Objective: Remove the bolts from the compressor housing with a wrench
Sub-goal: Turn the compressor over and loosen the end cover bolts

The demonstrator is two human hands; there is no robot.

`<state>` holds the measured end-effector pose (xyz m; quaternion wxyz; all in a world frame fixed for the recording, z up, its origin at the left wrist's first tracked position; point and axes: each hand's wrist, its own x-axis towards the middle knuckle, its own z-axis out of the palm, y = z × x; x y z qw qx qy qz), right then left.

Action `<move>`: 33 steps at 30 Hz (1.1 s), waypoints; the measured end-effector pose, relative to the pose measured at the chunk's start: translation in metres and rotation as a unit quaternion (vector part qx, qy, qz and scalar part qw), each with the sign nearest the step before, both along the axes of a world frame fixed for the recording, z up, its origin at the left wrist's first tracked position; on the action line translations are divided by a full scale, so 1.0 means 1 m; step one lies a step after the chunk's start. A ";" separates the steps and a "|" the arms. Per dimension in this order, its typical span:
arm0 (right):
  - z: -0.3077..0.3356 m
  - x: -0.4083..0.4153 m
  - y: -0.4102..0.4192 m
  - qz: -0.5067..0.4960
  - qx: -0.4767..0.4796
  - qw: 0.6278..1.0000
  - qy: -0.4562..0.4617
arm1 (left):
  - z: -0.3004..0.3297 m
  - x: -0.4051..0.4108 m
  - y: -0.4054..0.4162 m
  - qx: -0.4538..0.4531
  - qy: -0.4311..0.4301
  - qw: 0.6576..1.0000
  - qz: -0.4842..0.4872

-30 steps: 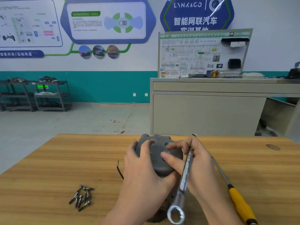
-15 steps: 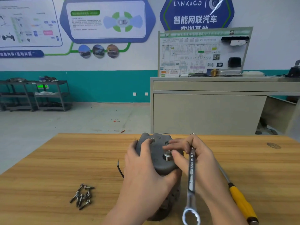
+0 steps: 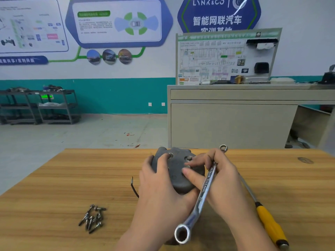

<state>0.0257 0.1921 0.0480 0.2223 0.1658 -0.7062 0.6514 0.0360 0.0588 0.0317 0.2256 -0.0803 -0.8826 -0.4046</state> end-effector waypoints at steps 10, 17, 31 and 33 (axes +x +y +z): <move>-0.002 -0.001 0.002 0.003 -0.002 1.000 0.024 | 0.000 0.001 0.000 0.001 0.003 1.000 0.001; -0.004 -0.004 0.001 0.006 -0.008 1.000 0.002 | 0.000 0.000 0.000 -0.006 0.006 1.000 0.002; 0.002 0.001 0.006 0.028 0.021 0.999 0.012 | -0.002 0.002 -0.002 -0.006 0.021 1.000 -0.008; 0.001 0.000 0.004 0.003 0.002 1.000 0.013 | -0.001 0.002 -0.002 -0.005 0.015 1.000 -0.005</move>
